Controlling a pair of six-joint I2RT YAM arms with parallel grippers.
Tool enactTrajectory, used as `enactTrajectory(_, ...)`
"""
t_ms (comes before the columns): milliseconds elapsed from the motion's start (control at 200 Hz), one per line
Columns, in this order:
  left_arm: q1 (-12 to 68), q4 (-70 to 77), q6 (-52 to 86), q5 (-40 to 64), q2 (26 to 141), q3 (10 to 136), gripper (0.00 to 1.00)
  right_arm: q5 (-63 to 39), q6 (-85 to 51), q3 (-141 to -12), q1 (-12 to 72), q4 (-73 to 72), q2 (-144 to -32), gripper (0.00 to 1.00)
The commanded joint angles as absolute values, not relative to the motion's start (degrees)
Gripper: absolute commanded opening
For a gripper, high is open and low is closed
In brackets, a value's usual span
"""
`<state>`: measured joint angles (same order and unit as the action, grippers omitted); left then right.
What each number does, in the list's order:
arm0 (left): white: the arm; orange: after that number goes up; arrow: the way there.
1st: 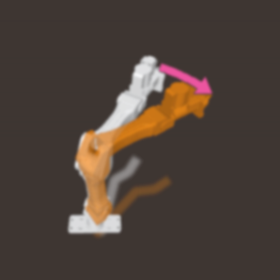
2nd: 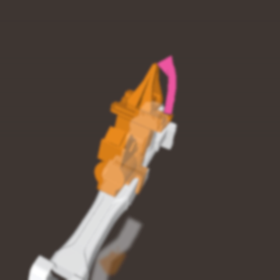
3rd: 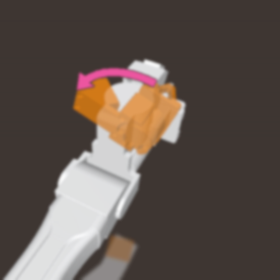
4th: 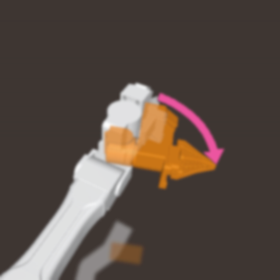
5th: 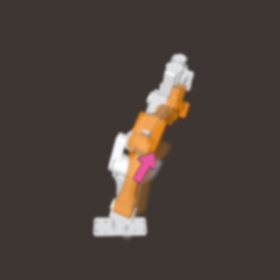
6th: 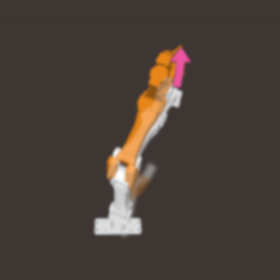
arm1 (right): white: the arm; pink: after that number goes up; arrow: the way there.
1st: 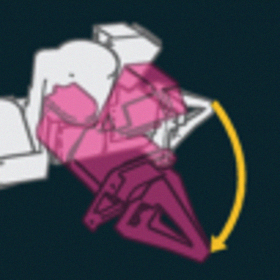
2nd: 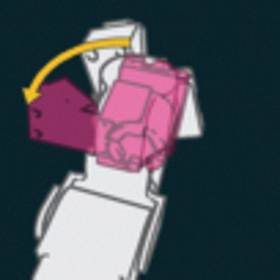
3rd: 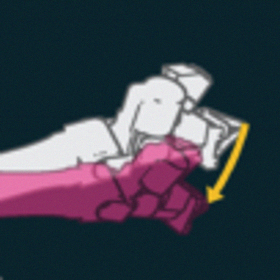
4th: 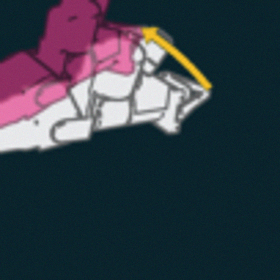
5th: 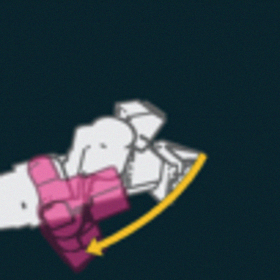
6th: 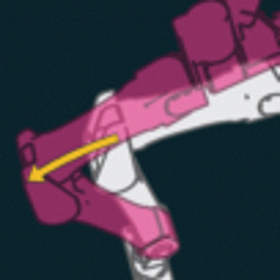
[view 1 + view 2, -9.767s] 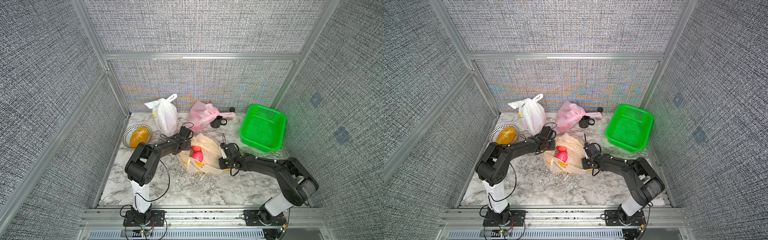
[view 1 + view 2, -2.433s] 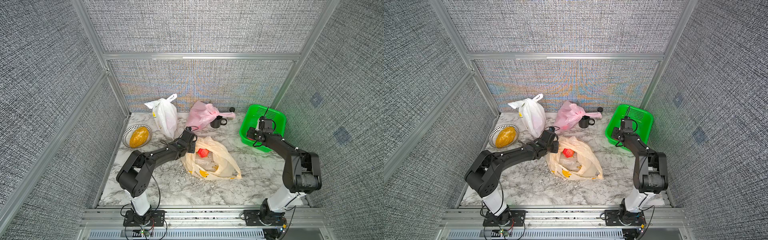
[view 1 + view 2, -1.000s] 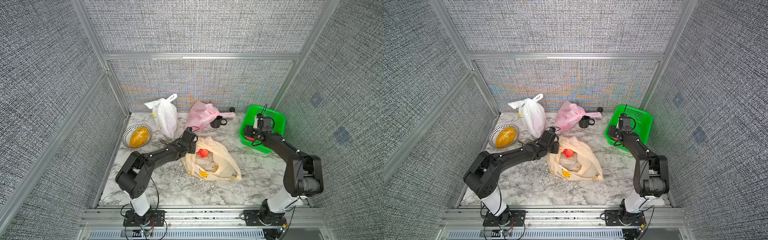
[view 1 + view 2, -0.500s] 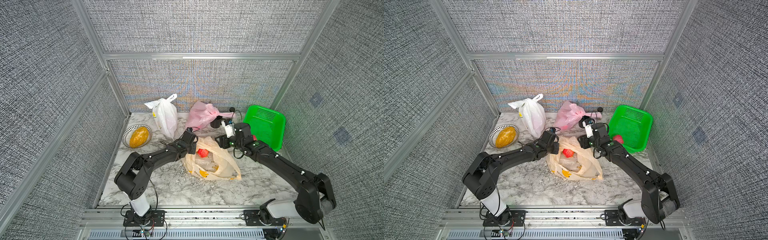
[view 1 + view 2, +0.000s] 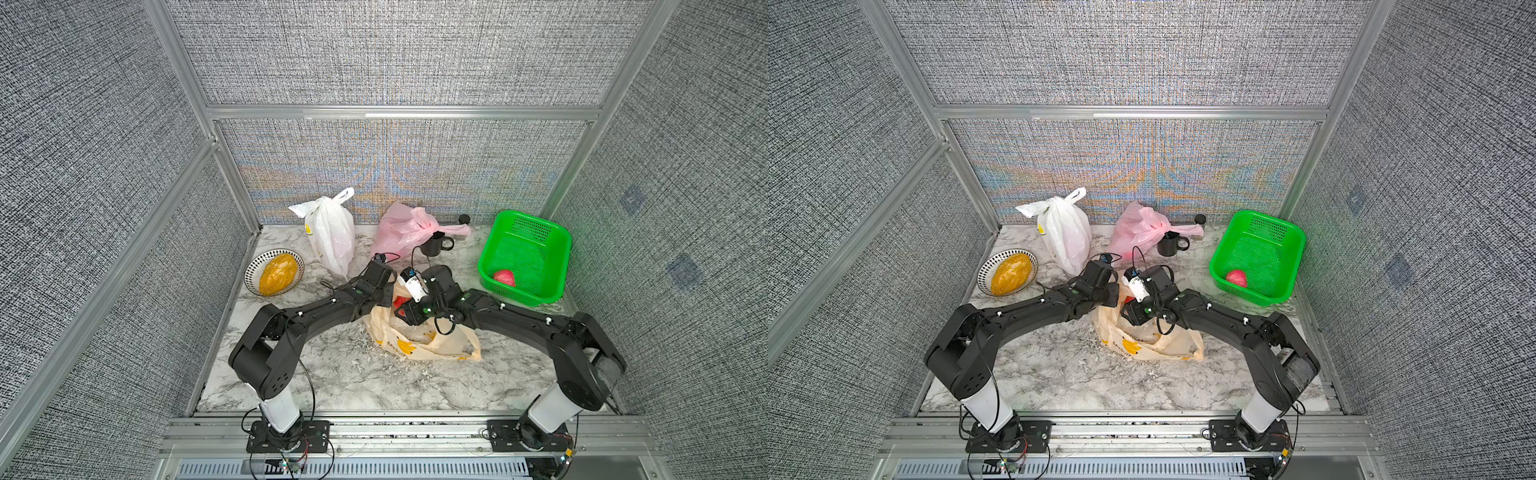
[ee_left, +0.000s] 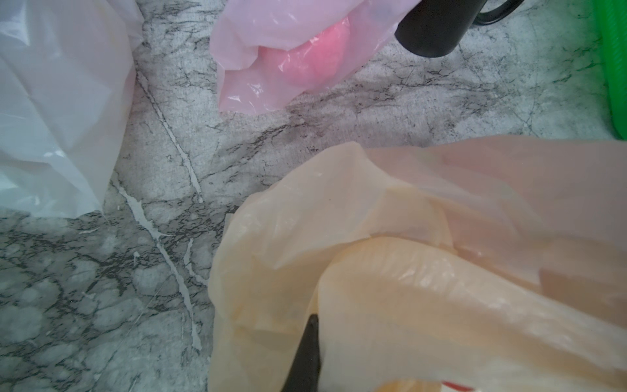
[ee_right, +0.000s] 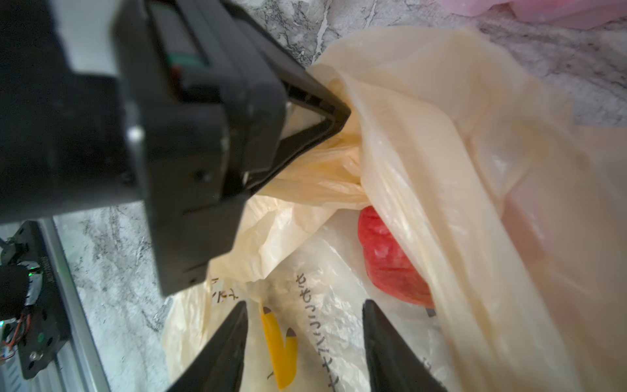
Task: Untie the knot of a plastic bag & take out the apple
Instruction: Pick up the apple from the plastic bag.
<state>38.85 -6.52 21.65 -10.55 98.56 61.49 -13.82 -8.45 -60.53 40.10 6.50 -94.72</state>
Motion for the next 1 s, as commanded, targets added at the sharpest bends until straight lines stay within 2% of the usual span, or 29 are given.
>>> enactTrajectory(0,38.9,-6.1,21.8,-11.1,98.2,62.0,0.1,-9.5,-6.6,-61.6,40.3,2.3,-95.8,0.62)
enactTrajectory(220,38.9,-6.0,22.0,-10.8,98.5,62.1,0.11,-2.0,-4.3,-63.2,40.4,2.8,-98.2,0.71)
enactTrajectory(566,39.0,-6.2,22.1,-10.8,98.8,62.3,0.12,2.1,-3.1,-62.6,40.4,0.9,-102.6,0.82)
enactTrajectory(866,39.0,-6.5,22.1,-10.8,99.2,62.6,0.12,3.2,-3.6,-62.1,40.4,-1.3,-105.7,0.84)
enactTrajectory(996,39.0,-6.5,22.0,-10.9,99.2,62.7,0.12,3.1,-3.7,-61.8,40.5,-2.4,-105.6,0.77)
